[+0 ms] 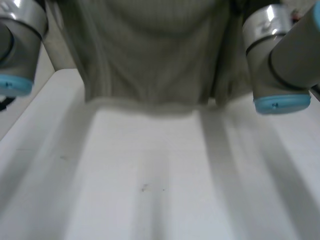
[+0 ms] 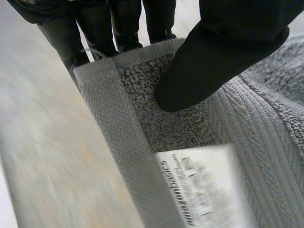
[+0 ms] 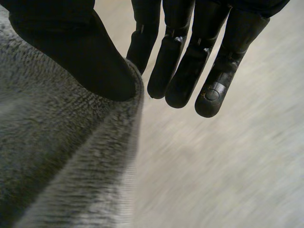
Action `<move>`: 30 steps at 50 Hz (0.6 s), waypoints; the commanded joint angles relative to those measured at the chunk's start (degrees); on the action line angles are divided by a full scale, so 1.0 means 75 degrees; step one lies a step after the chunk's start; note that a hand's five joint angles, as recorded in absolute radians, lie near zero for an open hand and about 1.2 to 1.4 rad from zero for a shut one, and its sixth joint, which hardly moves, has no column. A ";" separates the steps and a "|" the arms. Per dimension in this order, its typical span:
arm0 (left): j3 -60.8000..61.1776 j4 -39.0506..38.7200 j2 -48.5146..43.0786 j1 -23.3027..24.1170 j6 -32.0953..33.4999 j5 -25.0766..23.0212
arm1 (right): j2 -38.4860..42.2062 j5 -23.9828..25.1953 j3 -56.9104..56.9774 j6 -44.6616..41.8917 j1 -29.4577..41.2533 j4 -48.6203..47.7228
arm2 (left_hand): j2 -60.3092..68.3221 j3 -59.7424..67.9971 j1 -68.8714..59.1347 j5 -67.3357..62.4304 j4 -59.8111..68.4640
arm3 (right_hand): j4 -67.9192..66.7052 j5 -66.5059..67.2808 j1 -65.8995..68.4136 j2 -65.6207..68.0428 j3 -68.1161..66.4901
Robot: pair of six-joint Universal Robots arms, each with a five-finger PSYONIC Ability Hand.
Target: Fold the laundry
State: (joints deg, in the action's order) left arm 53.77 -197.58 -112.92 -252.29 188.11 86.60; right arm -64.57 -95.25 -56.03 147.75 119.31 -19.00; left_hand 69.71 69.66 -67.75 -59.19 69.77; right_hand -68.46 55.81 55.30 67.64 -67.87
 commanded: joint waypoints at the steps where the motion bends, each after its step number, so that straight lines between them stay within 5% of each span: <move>1: 0.0694 -0.0891 0.0571 -0.0124 -0.0823 0.0524 | -0.0930 0.0571 -0.0861 0.0011 0.0006 -0.1041 | 0.1371 0.1378 -0.1633 -0.1442 0.1365 | -0.1539 0.1892 0.3293 0.1648 -0.1617; 7: 0.2745 -0.0879 0.0677 -0.0370 -0.0823 0.0137 | -0.0883 0.0981 -0.1611 -0.0013 0.0018 0.1021 | 0.1371 0.1378 -0.1633 -0.1442 0.1365 | -0.1539 0.1892 0.3293 0.1648 -0.1617; 11: 0.4427 -0.0972 0.0723 -0.0989 -0.0742 -0.0657 | -0.0498 0.1565 -0.2370 0.0011 0.0030 0.2178 | 0.1371 0.1378 -0.1633 -0.1442 0.1365 | -0.1539 0.1892 0.3293 0.1648 -0.1617; 17: 0.5906 -0.1428 0.0618 -0.1236 -0.0320 -0.1116 | 0.0696 0.2269 -0.3040 0.0058 0.0030 0.2158 | 0.1371 0.1378 -0.1633 -0.1442 0.1365 | -0.1539 0.1892 0.3293 0.1648 -0.1617; 25: 0.6588 -0.1688 0.0723 -0.1693 0.0102 -0.1210 | 0.1601 0.2223 -0.2912 0.0069 0.0041 0.2181 | 0.1371 0.1378 -0.1633 -0.1442 0.1365 | -0.1539 0.1892 0.3293 0.1648 -0.1617; 27: 0.6589 -0.1653 0.0770 -0.1717 0.0103 -0.1199 | 0.1555 0.2188 -0.2923 0.0105 -0.0017 0.2216 | 0.1371 0.1378 -0.1633 -0.1442 0.1365 | -0.0897 0.1249 0.2650 0.1005 -0.0975; 28: 0.6589 -0.1641 0.0910 -0.1741 0.0103 -0.1199 | 0.1450 0.2142 -0.2981 0.0174 -0.0029 0.2240 | 0.1371 0.1378 -0.1633 -0.1442 0.1365 | 0.1612 -0.1260 0.0141 -0.1504 0.1534; 29: 0.6589 -0.1641 0.0911 -0.1741 0.0103 -0.1199 | 0.1449 0.2141 -0.2982 0.0175 -0.0029 0.2240 | 0.1371 0.1378 -0.1633 -0.1442 0.1365 | 0.1637 -0.1285 0.0116 -0.1529 0.1559; 30: 0.6589 -0.1629 0.1120 -0.1752 0.0103 -0.1199 | 0.1264 0.2072 -0.3063 0.0291 -0.0041 0.2240 | 0.1371 0.1378 -0.1633 -0.1442 0.1365 | 0.3614 -0.3261 -0.1860 -0.3505 0.3536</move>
State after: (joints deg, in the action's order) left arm 103.03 -210.19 -107.63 -264.15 188.52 77.56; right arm -52.96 -78.35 -78.40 148.44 119.46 -2.42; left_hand 69.72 69.67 -67.75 -59.34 69.77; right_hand -61.10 50.69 50.84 60.22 -61.05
